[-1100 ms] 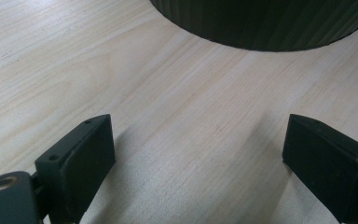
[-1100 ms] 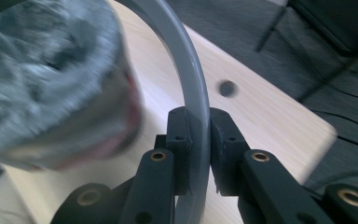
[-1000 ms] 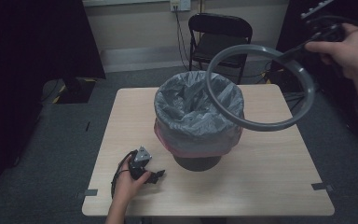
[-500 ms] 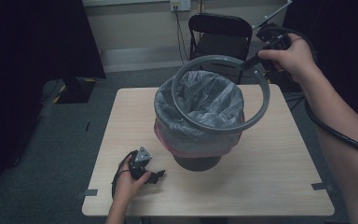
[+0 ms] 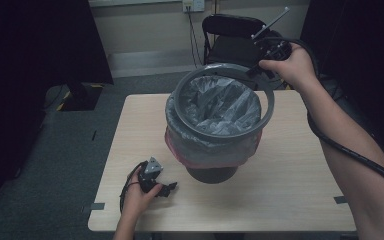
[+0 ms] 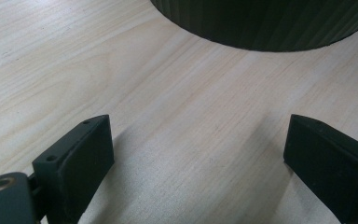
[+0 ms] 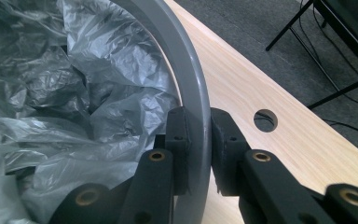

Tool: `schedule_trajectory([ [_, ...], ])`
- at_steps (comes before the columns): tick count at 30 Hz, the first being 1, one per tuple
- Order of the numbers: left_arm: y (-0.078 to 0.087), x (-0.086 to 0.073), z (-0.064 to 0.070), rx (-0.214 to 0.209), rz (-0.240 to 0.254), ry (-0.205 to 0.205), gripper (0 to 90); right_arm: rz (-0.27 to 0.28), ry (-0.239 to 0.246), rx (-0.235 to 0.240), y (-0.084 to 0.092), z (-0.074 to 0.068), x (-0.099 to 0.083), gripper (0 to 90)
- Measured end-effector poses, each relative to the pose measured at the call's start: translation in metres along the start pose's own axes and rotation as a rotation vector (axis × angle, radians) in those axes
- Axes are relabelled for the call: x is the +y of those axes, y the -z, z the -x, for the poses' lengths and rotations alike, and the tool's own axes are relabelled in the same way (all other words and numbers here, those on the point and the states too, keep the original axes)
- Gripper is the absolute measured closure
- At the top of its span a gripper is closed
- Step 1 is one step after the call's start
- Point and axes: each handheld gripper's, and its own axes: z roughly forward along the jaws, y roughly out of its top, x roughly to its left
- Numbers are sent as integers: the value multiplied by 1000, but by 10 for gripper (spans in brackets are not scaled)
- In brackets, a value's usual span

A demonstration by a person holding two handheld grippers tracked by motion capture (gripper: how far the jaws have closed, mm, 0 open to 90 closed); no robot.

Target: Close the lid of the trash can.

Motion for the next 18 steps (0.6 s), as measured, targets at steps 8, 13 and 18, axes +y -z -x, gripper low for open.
schedule_trajectory([
  [8, 0, 0, 0, 0, 0, 0, 76, 15, -3, -16, -15, -9, -2, 791],
  [13, 0, 0, 0, 0, -1, 1, 76, 23, 0, -10, -21, -14, 0, 790],
  [18, 0, 0, 0, 0, -1, 1, 76, 23, 16, -8, -24, -20, 1, 789],
])
